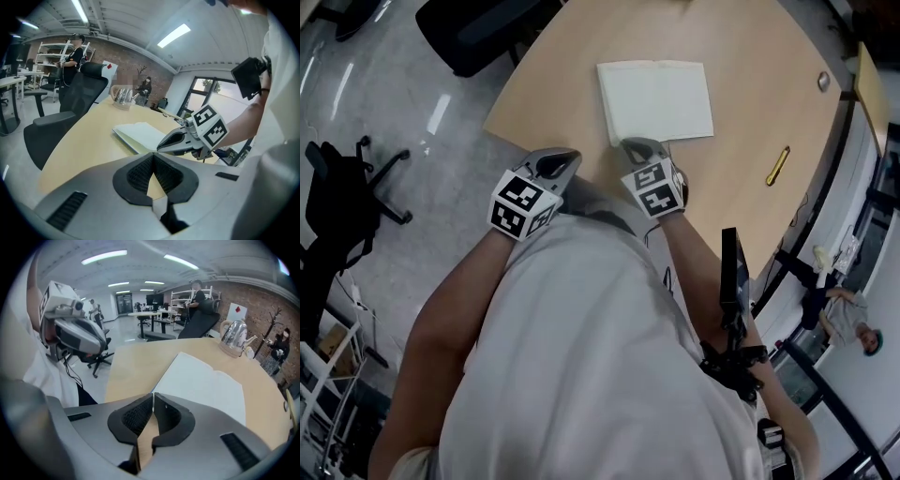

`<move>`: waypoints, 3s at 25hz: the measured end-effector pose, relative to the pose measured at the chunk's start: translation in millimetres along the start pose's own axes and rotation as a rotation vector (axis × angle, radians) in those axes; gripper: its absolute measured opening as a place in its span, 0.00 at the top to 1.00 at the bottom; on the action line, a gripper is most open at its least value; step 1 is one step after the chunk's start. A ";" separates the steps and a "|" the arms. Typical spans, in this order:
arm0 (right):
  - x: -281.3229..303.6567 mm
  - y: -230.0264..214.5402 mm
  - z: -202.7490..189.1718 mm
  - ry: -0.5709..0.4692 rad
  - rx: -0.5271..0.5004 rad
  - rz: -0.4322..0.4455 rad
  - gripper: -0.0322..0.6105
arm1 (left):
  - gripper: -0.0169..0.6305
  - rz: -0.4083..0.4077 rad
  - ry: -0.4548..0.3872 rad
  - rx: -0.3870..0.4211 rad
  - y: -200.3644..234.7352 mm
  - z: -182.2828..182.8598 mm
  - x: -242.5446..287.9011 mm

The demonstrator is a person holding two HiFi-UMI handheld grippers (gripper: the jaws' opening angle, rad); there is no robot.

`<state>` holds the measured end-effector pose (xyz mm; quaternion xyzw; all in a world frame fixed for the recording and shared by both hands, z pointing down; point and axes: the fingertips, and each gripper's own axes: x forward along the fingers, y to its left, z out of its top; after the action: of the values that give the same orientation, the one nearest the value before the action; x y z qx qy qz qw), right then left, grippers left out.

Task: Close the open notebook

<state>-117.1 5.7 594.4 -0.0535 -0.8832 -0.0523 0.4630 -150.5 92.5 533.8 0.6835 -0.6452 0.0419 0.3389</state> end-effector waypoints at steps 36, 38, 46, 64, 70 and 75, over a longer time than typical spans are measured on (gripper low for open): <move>-108.8 -160.9 -44.1 -0.441 0.638 -0.129 0.91 | 0.97 -0.080 0.020 0.122 -52.7 70.9 56.8; -105.0 -169.5 -51.0 -0.437 0.660 -0.131 0.91 | 0.97 -0.067 0.020 0.122 -55.5 73.5 57.4; -81.1 -191.2 -81.7 -0.371 0.717 -0.135 0.91 | 0.97 -0.034 0.021 0.107 -63.4 83.9 62.5; -41.1 -209.9 -122.5 -0.251 0.753 -0.131 0.91 | 0.97 -0.048 0.076 0.155 -89.6 85.3 77.4; -70.9 -205.1 -117.1 -0.369 0.809 -0.133 0.80 | 0.97 -0.077 0.072 0.175 -97.4 86.0 80.2; -119.7 -213.6 -94.5 -0.535 0.803 -0.218 0.80 | 0.97 -0.099 0.063 0.183 -96.7 86.9 78.8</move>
<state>-3.2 -224.4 540.2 0.2100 -0.9221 0.2595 0.1958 -82.5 -25.8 466.6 0.7408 -0.5932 0.1055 0.2970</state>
